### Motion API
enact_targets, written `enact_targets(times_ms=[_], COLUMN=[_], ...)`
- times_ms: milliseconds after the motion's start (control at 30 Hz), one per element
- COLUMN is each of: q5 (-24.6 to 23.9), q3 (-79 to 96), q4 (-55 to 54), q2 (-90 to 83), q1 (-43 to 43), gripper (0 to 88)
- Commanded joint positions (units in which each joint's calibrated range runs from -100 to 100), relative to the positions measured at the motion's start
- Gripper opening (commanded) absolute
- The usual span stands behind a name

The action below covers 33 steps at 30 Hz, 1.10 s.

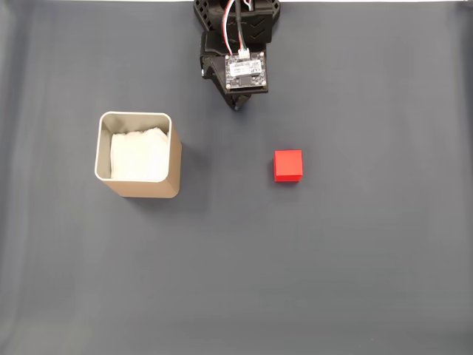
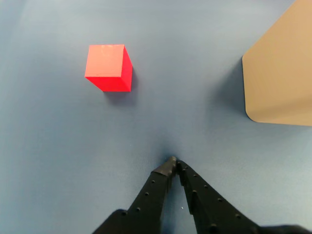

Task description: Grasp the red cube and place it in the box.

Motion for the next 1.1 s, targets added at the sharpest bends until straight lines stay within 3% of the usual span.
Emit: enact_targets(times_ms=[0, 233, 667, 1067], q5=[-0.3, -0.4, -4.8, -6.5], q3=[0.6, 0.6, 0.6, 0.2], q4=[1.1, 1.1, -0.3, -22.9], q2=[-0.2, -0.2, -0.2, 1.6], q1=[-0.5, -0.5, -0.7, -0.4], gripper=[0.9, 0.9, 0.3, 0.3])
